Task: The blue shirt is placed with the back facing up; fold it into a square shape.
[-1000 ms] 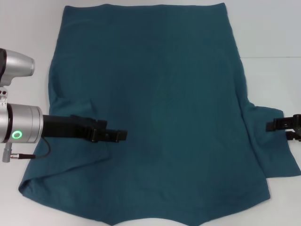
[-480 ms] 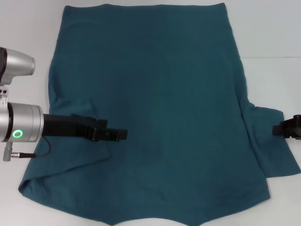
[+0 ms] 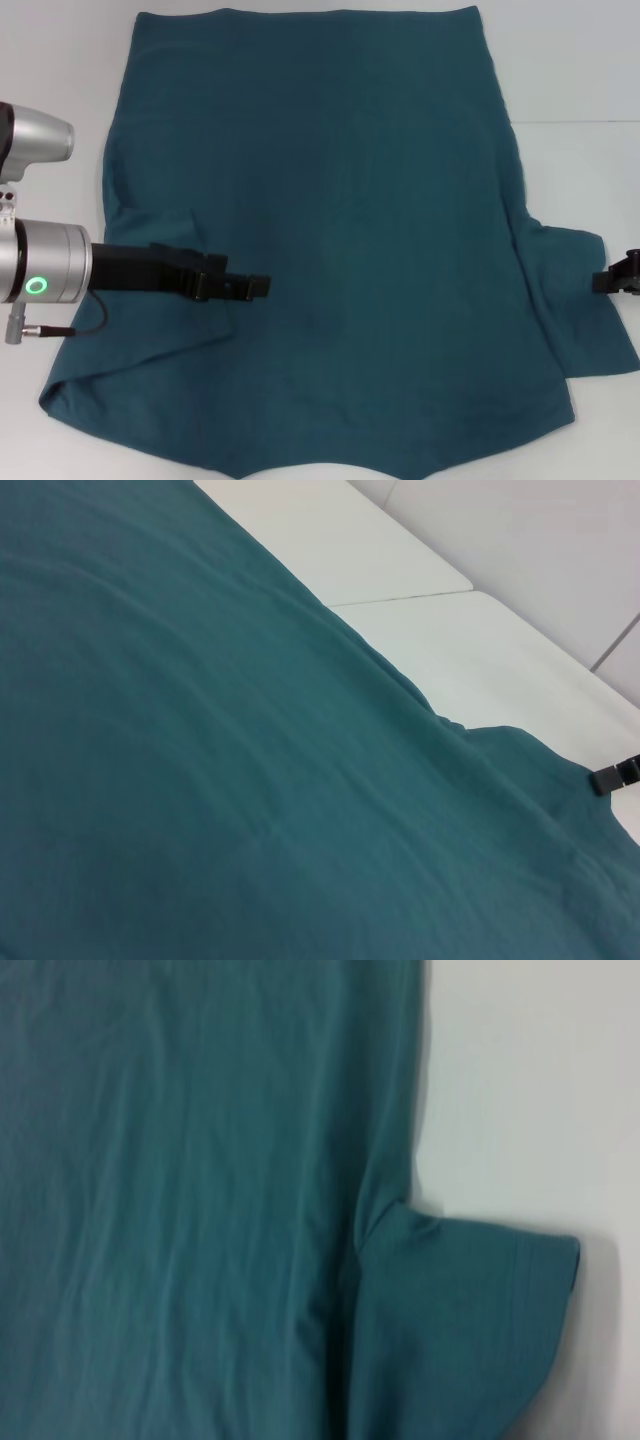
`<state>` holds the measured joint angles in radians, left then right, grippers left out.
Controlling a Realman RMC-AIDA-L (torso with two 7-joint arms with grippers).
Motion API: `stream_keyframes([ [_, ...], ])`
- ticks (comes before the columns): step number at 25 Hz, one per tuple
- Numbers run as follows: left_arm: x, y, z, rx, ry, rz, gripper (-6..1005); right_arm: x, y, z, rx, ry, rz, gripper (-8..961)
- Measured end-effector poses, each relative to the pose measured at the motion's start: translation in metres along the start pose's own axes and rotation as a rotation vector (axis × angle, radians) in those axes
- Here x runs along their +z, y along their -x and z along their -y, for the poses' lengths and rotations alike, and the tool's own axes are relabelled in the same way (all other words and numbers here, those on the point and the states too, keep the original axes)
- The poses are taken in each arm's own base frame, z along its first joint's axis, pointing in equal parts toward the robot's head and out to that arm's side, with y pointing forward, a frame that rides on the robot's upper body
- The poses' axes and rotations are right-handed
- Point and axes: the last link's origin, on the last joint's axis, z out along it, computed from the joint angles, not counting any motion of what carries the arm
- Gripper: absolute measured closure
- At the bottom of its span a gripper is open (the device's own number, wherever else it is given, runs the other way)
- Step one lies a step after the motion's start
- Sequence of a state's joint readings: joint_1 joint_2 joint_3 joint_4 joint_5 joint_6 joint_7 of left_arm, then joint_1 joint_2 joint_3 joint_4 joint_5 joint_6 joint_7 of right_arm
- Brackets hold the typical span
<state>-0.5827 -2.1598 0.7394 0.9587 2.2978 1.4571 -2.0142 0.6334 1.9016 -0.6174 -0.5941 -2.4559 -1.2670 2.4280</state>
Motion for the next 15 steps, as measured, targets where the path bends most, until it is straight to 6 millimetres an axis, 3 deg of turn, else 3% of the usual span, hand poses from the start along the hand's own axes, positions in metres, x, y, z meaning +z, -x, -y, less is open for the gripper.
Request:
stream_keyframes([
  [3, 0.0, 0.001, 0.0, -0.007, -0.001, 0.0, 121, 0.0, 0.0, 0.003, -0.034, -0.01, 0.013, 921],
  [15, -0.003, 0.004, 0.002, -0.024, -0.007, 0.001, 121, -0.028, 0.014, 0.024, -0.024, -0.078, 0.108, 921],
])
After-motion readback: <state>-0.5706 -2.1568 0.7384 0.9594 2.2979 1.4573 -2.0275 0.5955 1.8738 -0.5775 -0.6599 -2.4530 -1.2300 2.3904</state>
